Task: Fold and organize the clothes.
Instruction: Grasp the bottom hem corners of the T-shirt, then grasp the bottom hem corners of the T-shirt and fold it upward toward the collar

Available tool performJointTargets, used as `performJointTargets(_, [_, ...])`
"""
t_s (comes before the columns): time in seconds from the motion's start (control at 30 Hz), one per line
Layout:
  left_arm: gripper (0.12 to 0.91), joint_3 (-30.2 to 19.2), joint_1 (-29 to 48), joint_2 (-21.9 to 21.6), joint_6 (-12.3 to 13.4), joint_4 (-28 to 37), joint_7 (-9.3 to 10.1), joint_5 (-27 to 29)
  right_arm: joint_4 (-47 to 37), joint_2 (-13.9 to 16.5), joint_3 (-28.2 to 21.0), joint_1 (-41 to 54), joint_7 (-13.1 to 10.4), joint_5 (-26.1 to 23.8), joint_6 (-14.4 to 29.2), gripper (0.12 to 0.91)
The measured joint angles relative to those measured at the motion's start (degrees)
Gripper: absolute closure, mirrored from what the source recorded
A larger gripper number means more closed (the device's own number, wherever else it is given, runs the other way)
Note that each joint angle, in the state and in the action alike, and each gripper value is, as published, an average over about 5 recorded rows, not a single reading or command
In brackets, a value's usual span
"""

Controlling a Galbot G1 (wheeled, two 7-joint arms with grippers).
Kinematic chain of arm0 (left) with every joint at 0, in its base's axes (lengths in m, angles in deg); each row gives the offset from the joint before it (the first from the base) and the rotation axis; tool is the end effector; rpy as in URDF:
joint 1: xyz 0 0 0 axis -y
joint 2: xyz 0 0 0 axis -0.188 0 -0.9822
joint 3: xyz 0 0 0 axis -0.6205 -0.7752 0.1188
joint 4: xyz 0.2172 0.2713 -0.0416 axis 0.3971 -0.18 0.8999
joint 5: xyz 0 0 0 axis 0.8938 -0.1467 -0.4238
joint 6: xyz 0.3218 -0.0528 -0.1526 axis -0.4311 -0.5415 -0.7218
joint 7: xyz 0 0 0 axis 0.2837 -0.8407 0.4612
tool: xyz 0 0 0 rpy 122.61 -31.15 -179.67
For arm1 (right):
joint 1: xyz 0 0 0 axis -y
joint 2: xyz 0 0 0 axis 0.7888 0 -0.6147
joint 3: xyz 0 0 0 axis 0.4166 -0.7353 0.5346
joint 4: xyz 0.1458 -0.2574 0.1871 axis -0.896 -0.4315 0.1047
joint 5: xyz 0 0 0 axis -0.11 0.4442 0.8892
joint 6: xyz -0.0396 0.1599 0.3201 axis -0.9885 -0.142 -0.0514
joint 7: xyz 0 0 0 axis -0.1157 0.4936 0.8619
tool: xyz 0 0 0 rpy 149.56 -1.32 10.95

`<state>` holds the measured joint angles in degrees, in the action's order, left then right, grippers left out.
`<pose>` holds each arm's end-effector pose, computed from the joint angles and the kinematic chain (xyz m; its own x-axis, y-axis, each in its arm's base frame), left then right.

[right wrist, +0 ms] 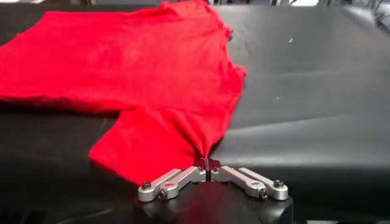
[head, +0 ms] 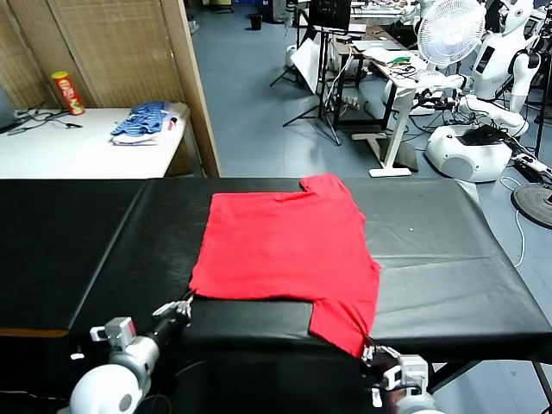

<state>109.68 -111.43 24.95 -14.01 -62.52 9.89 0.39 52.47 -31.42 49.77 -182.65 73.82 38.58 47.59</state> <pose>0.1848 0.0817 -0.2715 -0.8773 0.1548 0.4543 0.0321 0.9634 -0.2662 0.1320 -0.0215 -0.2263 -0.8176 -0.0260 0.5753 -0.0335 0.9994 -0.0024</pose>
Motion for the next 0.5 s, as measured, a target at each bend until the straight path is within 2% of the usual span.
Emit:
performJointTargets(0.13, [0.905, 0.9, -4.8, 0.3, 1.3, -3.5, -0.29, 0.0, -2.7, 2.1, 1.0, 2.9, 2.0, 2.8, 5.9, 0.904])
performJointTargets(0.23, [0.905, 0.7, -5.4, 1.0, 2.3, -4.7, -0.35, 0.1, -5.9, 3.9, 0.9, 6.7, 2.7, 5.0, 8.7, 0.904])
performJointTargets(0.5, [0.905, -1.0, 3.2, 2.4, 3.2, -2.2, 0.09, 0.7, -16.7, 8.7, -1.4, 20.7, 4.6, 7.2, 12.9, 0.904])
